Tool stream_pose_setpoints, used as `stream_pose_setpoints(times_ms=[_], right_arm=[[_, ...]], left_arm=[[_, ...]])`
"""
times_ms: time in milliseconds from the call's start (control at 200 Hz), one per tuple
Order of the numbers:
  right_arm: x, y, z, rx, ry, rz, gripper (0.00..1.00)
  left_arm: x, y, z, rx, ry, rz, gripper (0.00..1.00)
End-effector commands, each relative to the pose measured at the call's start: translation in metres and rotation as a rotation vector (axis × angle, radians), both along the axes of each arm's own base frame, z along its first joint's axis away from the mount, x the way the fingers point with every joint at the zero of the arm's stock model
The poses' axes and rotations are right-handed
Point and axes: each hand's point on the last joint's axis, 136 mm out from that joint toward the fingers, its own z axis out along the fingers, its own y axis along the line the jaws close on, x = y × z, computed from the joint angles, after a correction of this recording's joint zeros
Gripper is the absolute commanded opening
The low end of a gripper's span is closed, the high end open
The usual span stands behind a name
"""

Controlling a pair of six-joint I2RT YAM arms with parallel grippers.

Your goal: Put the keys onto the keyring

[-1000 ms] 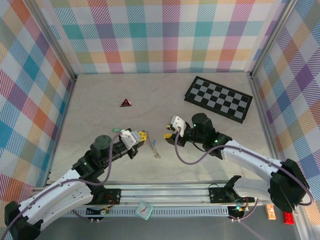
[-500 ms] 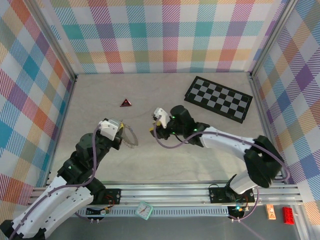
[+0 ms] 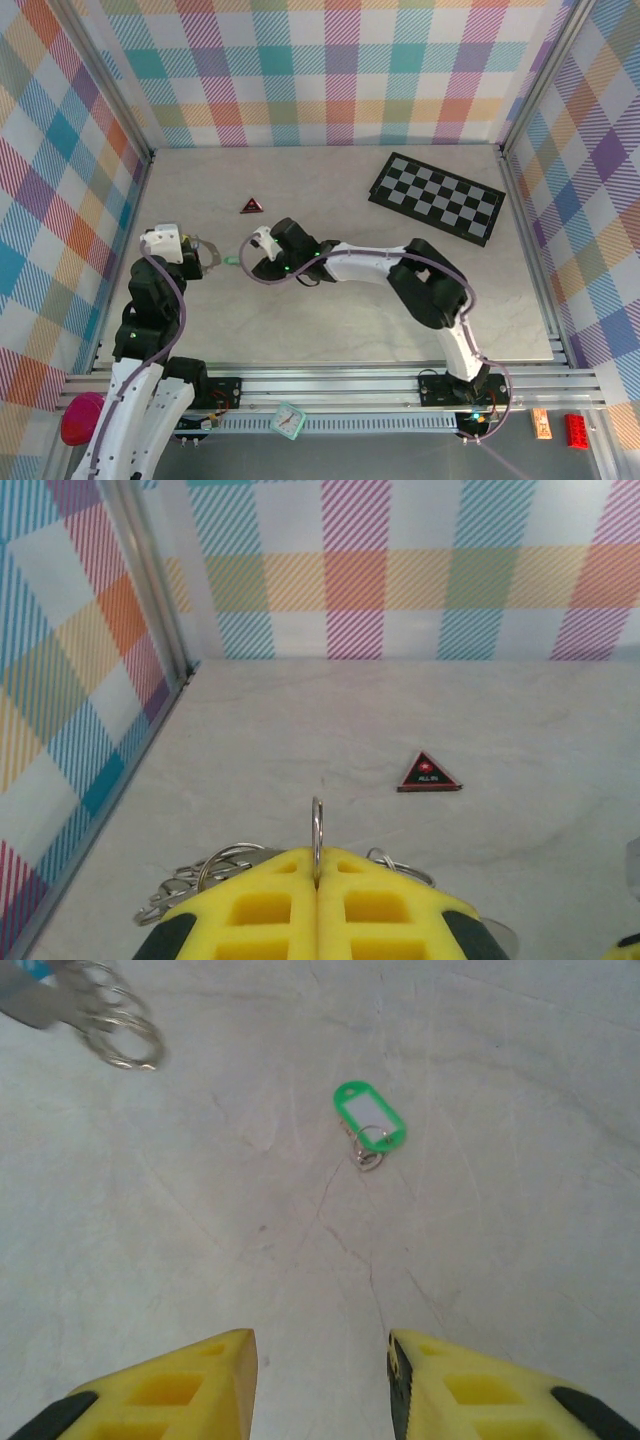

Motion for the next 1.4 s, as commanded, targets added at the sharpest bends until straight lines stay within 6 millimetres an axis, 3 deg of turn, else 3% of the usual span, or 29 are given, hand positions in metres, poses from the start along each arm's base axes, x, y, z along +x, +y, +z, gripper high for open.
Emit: stream_pose_setpoints(times_ms=[0,350,720,845,1110,1250,1395], right_arm=[[0.009,0.019,0.004,0.012,0.001,-0.047,0.4],[0.02,0.062,-0.029,-0.01,0.0,0.0,0.43],[0.032,0.077,-0.062,-0.15,-0.079,-0.053,0.39],[0.033,0.07,-0.064,-0.184,-0.111,-0.079,0.27],[0.025,0.043,-0.044,-0.173,-0.156,-0.098,0.03],[0.007,0.017,-0.039,-0.175,-0.148,-0.076,0.0],[-0.011,-0.023,-0.041,-0.21,-0.122,-0.075,0.0]], left_arm=[[0.005,0.008,0.016,-0.077,-0.096,0.042,0.0],[0.005,0.023,0.02,-0.106,-0.131,0.104,0.0],[0.0,0.021,0.027,-0.098,-0.143,0.086,0.0],[0.0,0.019,0.027,-0.091,-0.138,0.076,0.0],[0.0,0.012,0.028,-0.095,-0.134,0.03,0.0],[0.001,0.003,0.028,-0.098,-0.127,-0.02,0.0],[0.006,-0.012,0.023,-0.116,-0.102,-0.104,0.0]])
